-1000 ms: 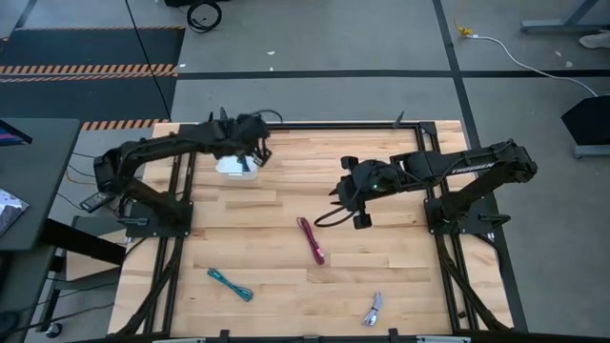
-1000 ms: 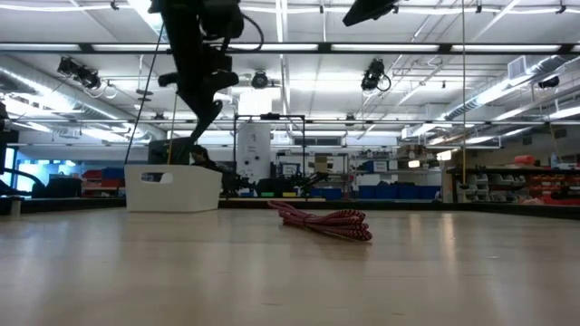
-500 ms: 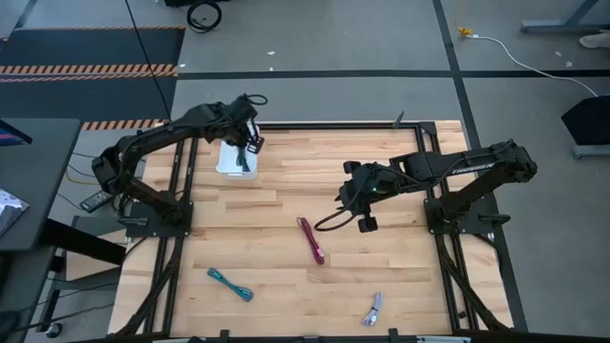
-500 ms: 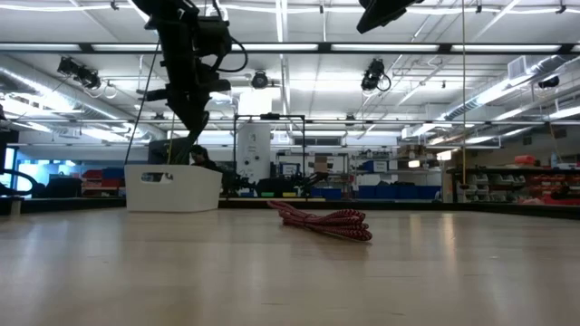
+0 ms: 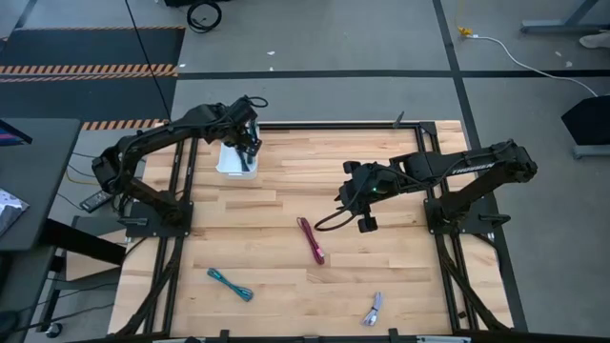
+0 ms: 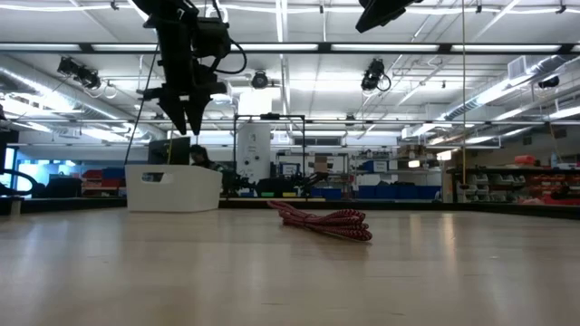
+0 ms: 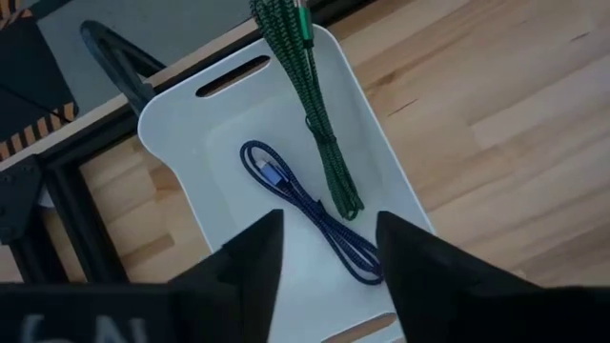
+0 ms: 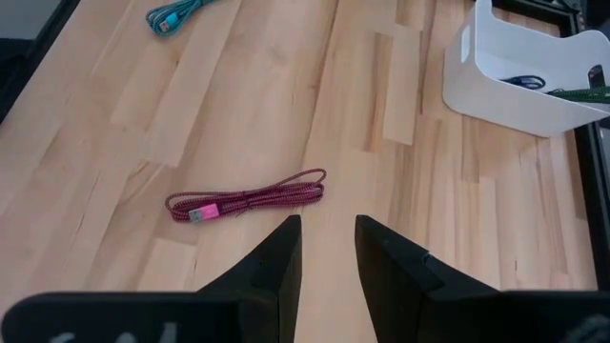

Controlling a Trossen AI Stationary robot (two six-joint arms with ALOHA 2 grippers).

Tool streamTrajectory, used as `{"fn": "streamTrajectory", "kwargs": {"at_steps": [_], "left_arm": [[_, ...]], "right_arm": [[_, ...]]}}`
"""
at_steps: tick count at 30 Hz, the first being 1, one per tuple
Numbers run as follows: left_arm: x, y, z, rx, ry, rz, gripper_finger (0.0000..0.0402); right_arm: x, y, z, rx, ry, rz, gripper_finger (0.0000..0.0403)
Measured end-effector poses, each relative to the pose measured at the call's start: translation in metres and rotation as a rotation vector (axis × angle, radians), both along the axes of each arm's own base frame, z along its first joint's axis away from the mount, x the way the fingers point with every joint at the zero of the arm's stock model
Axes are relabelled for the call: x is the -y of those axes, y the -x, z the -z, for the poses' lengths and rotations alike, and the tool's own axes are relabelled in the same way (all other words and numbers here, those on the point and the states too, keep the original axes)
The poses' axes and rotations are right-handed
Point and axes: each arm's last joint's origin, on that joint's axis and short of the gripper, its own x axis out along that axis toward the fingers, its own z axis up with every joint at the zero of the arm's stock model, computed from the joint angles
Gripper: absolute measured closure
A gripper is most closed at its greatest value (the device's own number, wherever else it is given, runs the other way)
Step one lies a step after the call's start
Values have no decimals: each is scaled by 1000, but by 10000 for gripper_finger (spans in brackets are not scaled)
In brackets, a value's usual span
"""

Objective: Pick and place USB-C Cables
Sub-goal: Put the green charger cable into the white bin

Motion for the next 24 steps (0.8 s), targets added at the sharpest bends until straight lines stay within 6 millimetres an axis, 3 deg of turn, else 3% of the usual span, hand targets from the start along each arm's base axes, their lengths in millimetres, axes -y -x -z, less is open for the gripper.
{"fn": "streamTrajectory", "kwargs": {"at_steps": [4, 10, 20, 24], "left_arm": [[-1, 0, 0, 1, -11, -4, 196], [-1, -4, -2, 14, -38, 23, 194], [-26, -20, -22, -31, -443, 263, 211], [-46, -11, -23, 17, -470, 97, 212]], "right_arm": [[0, 0, 0, 0, 0, 0, 296], [0, 0, 0, 0, 0, 0, 296], [0, -1, 0, 8, -8, 7, 296], [0, -1, 0, 8, -4, 3, 296]]}}
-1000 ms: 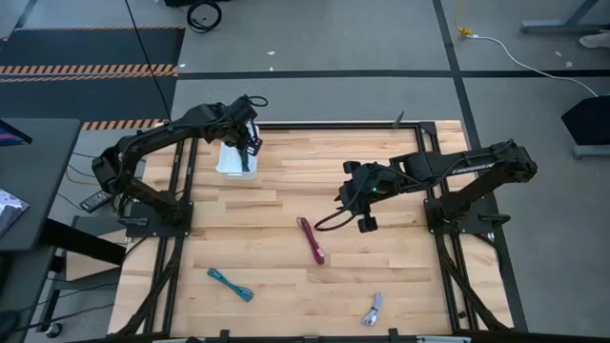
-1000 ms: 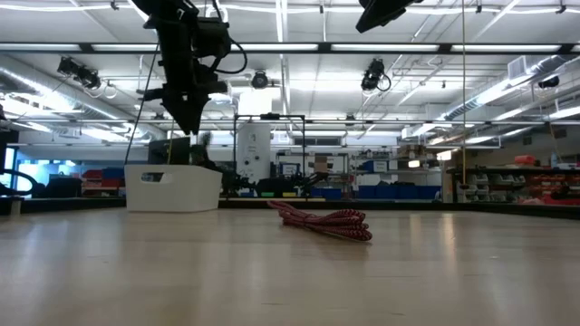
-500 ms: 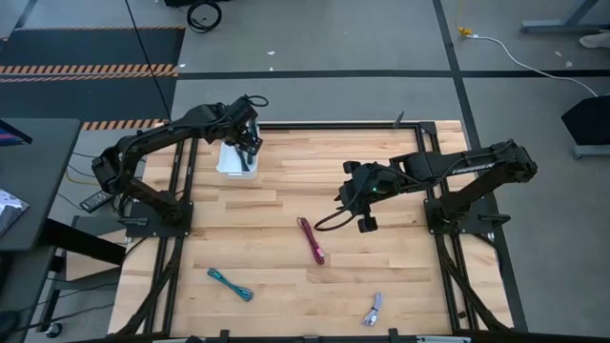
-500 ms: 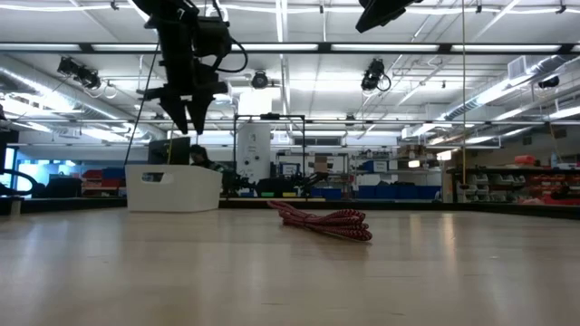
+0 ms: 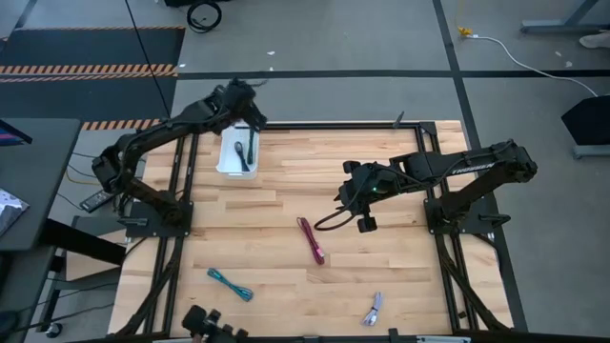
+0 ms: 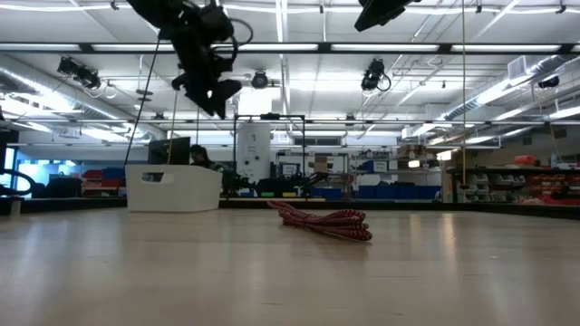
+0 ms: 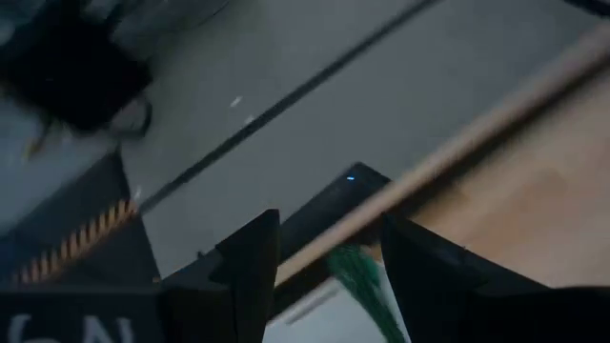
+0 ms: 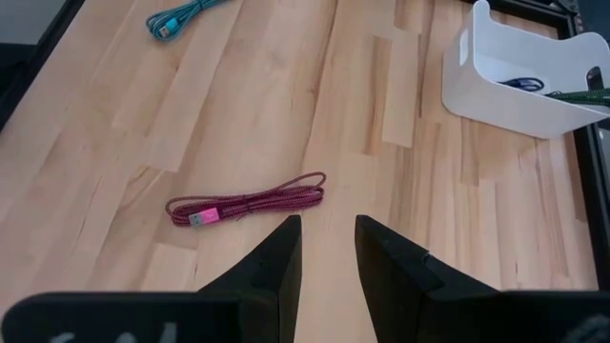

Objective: Pick and place USB-C Cables
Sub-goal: Put the green charger cable into the white bin, then put the pink charger cable into the white bin

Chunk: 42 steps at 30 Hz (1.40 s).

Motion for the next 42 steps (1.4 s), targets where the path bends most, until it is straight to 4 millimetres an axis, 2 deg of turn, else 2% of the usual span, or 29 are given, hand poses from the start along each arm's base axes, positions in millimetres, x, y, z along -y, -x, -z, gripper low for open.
{"fn": "streamTrajectory", "kwargs": {"at_steps": [3, 8, 11, 16, 25, 33, 42], "left_arm": [[-15, 6, 16, 59, 107, -75, 212], [-31, -9, 62, 21, 284, -54, 212], [-35, -18, 76, 13, 289, -45, 212], [-39, -23, 74, 53, 237, -42, 212], [-44, -17, 74, 49, 240, -63, 216], [-34, -14, 81, 43, 425, 13, 231], [-30, -11, 84, -3, 445, -4, 243]], "right_arm": [[0, 0, 0, 6, 5, -5, 296], [2, -2, -2, 29, 17, -11, 296], [3, -2, -2, 26, 19, -10, 296], [3, -1, -1, 13, 20, -9, 296], [3, -1, -1, 10, 10, 1, 296], [3, -1, -1, 11, 2, 5, 296], [1, 0, 0, 2, -4, 6, 296]]}}
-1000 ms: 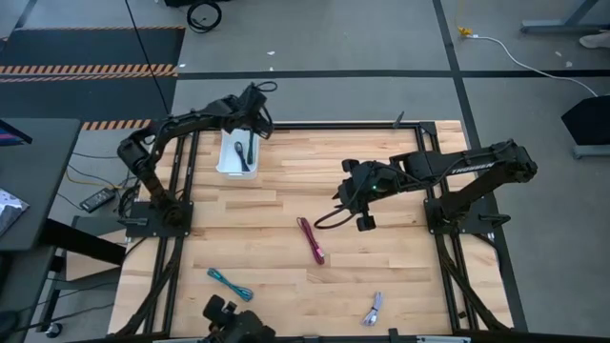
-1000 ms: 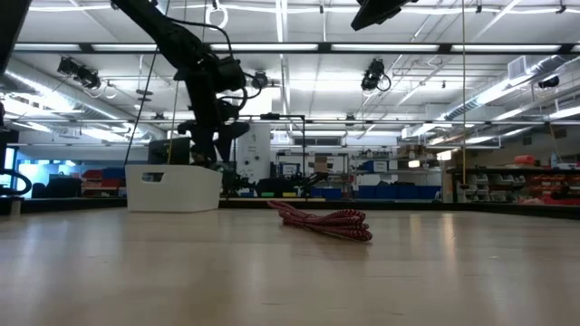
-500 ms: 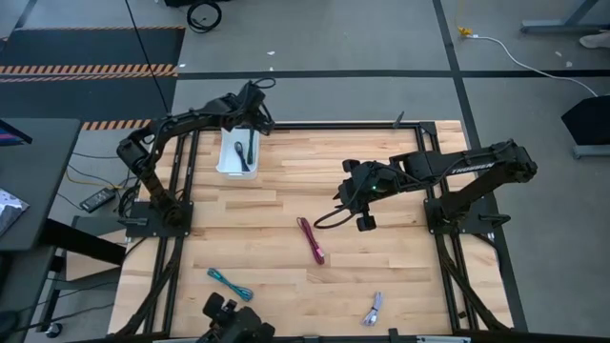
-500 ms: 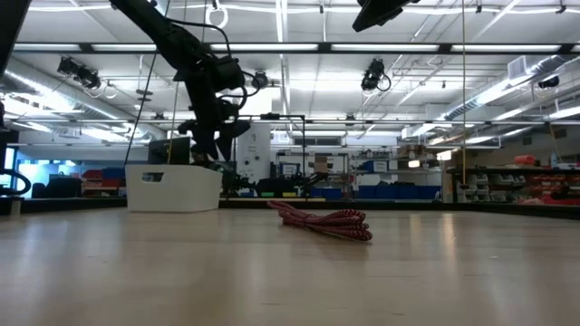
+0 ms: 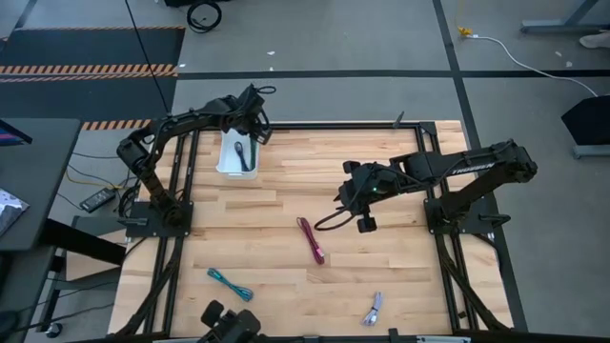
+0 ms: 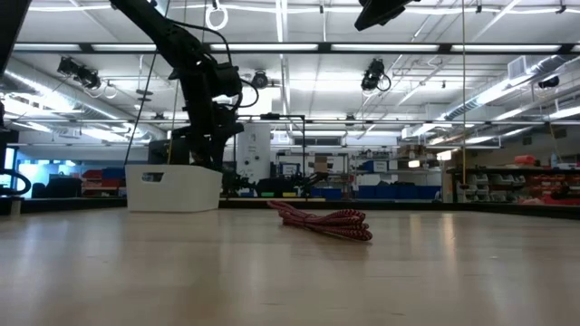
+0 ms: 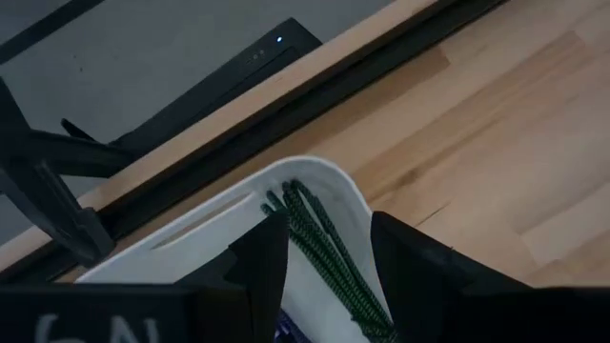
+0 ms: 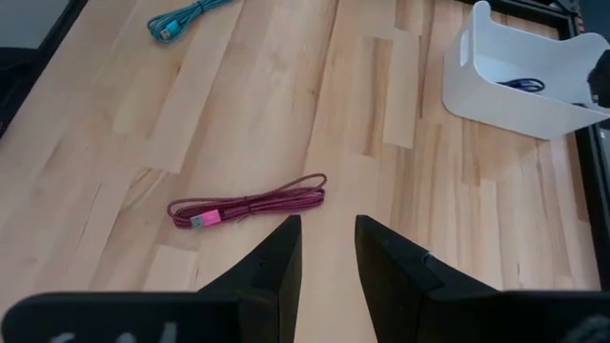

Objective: Pick and place USB-C Cables
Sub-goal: Put the pink charger cable into the white bin

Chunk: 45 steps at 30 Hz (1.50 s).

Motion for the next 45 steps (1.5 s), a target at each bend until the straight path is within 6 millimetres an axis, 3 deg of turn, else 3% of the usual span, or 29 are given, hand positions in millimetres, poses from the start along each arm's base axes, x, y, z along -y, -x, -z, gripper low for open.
{"fn": "streamTrajectory", "kwargs": {"at_steps": [8, 14, 19, 24, 29, 34, 39, 45], "left_arm": [[5, 3, -3, -6, 41, 22, 246], [36, -4, -35, 150, 97, 275, 247], [92, -15, -72, 234, 47, 567, 247], [163, -33, -91, 260, -13, 894, 247], [227, -47, -90, 212, -86, 1126, 247], [282, -51, -84, 174, -116, 1203, 247], [330, -38, -80, 131, -92, 1274, 247], [369, -16, -75, 70, -22, 1269, 247]], "right_arm": [[0, 1, 0, -7, 3, -1, 296], [4, 7, 6, -97, 17, 17, 296], [6, 15, 24, -209, 15, 39, 296], [4, 21, 56, -321, -68, 17, 296], [2, 30, 82, -421, -148, 80, 296], [-7, 33, 98, -446, -262, 160, 296], [-16, 20, 108, -280, -414, 251, 296], [-25, -7, 122, -123, -543, 277, 296]]}}
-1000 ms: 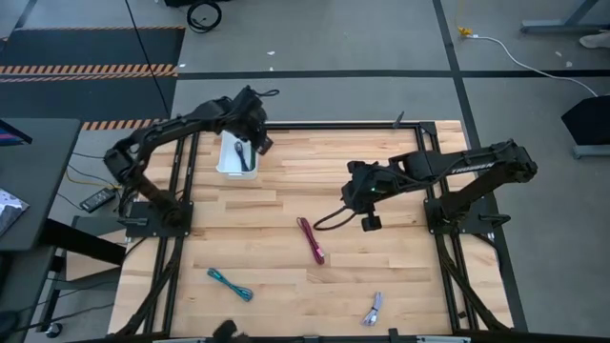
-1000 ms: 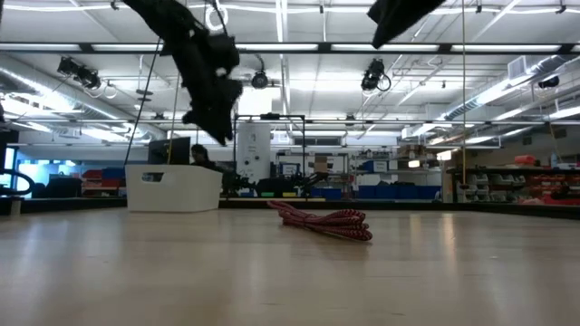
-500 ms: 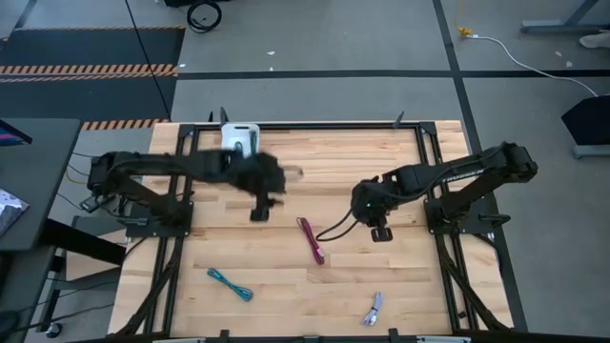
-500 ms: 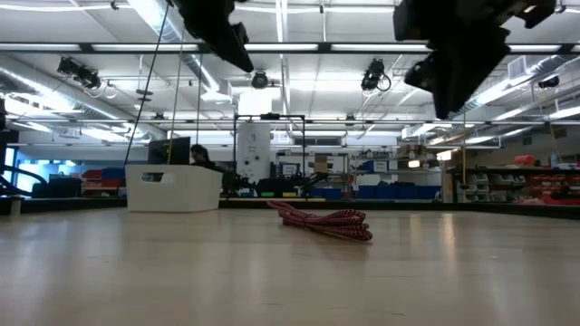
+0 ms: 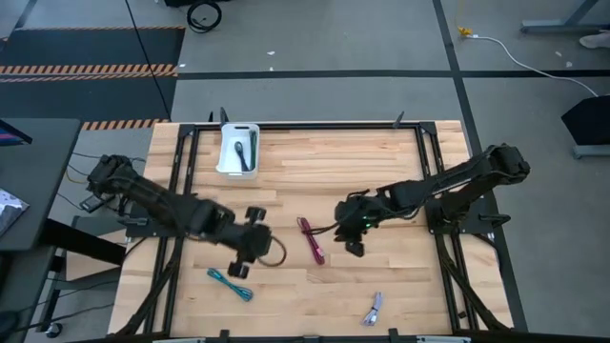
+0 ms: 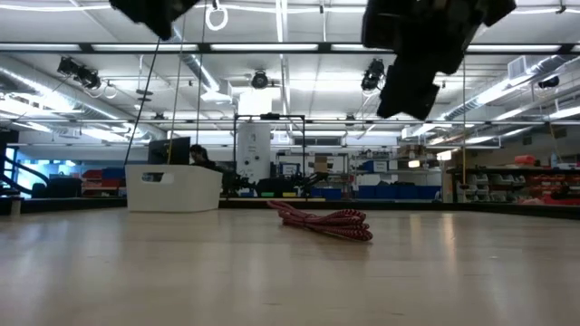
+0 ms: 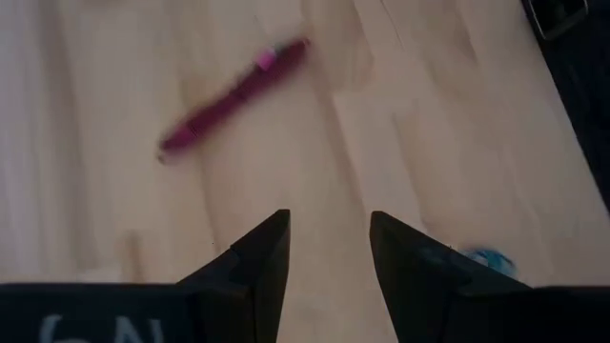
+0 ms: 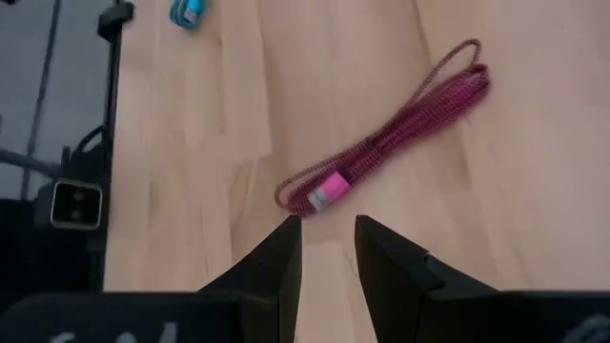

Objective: Pick and place USB-C Cables
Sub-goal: Put the pink charger cable into the white bin

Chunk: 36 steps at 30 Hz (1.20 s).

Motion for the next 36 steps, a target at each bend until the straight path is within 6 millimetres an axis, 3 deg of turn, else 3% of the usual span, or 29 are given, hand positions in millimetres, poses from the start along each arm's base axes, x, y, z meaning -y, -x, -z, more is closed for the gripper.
{"fn": "streamTrajectory", "kwargs": {"at_steps": [9, 22, 30, 36], "left_arm": [[38, 40, 7, -133, -22, -52, 247], [68, 70, 8, -131, 38, -147, 247], [81, 85, 8, -141, 85, -184, 247], [90, 95, 8, -149, 123, -210, 247]], "right_arm": [[-7, -31, 46, -98, -23, 9, 296], [-31, -86, 63, -169, 20, -13, 296], [-31, -110, 72, -244, 104, 47, 298], [-29, -117, 66, -364, 213, 77, 306]]}}
